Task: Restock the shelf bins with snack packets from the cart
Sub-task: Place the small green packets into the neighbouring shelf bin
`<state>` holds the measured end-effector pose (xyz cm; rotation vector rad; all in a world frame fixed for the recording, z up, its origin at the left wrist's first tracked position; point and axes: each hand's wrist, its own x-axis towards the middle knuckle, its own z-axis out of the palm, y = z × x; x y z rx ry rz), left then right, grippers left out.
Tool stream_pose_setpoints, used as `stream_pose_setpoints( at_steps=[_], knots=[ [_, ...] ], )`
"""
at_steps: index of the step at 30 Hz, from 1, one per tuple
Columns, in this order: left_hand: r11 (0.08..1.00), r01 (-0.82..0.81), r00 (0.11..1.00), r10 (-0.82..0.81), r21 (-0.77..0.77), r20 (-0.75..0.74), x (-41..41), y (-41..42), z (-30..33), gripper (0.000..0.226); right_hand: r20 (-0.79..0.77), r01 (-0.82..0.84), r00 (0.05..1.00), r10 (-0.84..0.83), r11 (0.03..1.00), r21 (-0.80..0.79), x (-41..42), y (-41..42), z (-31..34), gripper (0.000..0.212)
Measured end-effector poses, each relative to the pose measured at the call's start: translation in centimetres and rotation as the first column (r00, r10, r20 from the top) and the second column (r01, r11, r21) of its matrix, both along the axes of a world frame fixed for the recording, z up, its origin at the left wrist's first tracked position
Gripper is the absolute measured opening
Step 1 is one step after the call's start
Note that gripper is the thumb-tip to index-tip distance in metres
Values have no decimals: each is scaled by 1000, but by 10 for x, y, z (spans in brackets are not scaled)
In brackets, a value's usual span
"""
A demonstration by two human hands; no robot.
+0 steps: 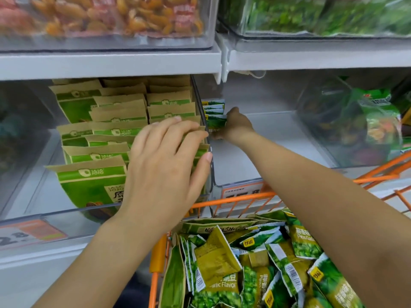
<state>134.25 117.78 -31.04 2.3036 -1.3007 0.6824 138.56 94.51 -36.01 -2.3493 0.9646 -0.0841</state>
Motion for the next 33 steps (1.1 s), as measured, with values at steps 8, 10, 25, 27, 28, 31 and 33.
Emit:
stream_pose_setpoints(
  at_steps=[8,10,25,27,28,31,33],
  knots=[
    [1000,8,1000,-8,-11,20,-1,1,-1,29,44,-138,990,131,950,279,-2,-5,2,49],
    [1000,13,1000,-13,-8,18,-1,1,-1,29,17,-183,983,185,949,258,0,-7,-1,48],
    [993,87,994,-82,-73,72,-5,8,-2,34,70,-43,997,38,997,70,-77,14,63,69],
    [982,158,986,-150,-105,75,-17,10,0,32,265,-45,964,38,999,22,-112,32,82,50],
    [971,214,977,-210,-110,46,-25,11,1,30,337,-53,940,54,999,-12,-132,43,91,37],
    [918,397,902,-390,1,-187,-48,16,4,28,359,-120,925,124,992,-31,-192,77,102,5],
    [860,474,844,-385,186,-373,-57,16,1,31,204,-195,960,192,981,-6,-219,90,90,4]
  ],
)
